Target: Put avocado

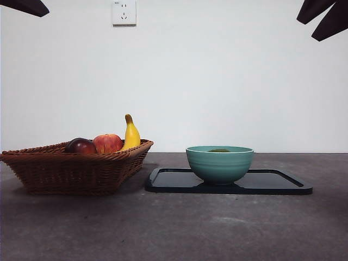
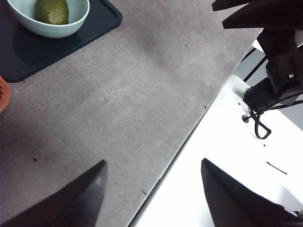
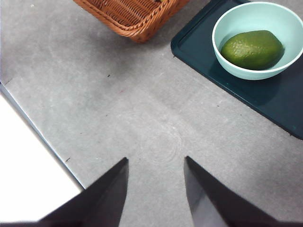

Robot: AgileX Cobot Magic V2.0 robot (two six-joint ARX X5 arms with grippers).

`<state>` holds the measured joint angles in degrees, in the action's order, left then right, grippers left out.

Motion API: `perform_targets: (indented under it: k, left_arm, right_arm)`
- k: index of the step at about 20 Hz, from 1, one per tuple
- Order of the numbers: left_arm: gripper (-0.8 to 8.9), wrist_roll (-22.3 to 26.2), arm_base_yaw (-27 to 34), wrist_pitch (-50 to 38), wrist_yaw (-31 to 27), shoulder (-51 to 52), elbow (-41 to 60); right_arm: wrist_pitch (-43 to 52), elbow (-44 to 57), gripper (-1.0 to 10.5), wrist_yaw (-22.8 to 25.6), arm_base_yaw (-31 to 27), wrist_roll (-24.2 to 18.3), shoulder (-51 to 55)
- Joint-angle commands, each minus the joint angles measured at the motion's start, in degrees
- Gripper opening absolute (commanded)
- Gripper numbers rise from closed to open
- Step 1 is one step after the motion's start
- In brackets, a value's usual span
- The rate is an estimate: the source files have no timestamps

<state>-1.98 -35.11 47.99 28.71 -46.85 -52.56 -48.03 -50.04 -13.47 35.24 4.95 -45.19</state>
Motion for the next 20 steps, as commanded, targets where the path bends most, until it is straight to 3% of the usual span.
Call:
perform_targets:
  k: [1,2,5,20]
  left_arm:
    - [3.05,0.9,-0.37,-0.46,0.31,-0.31,-0.63]
    - [2.78,0.9,-0.37,-0.46,0.31,-0.31,-0.63]
    - [0.07,0.94,-0.37,-0.46,0.28,-0.31,-0.63]
    - [0.15,1.11,-0.37,-0.42,0.28,-0.31,-0.63]
  right_arm:
    - [0.42,-0.5,1.9,-0.13,0.42,0.66,-0.37]
    - [0.42,-0.5,1.9,-0.13,0.42,0.66,-0.39]
    - [0.24,-0.5,0.1,-0.15,0.42,0.63,-0.37]
    - [0.46,-0.52,0.1,-0.02,0.42,0.63,-0.37]
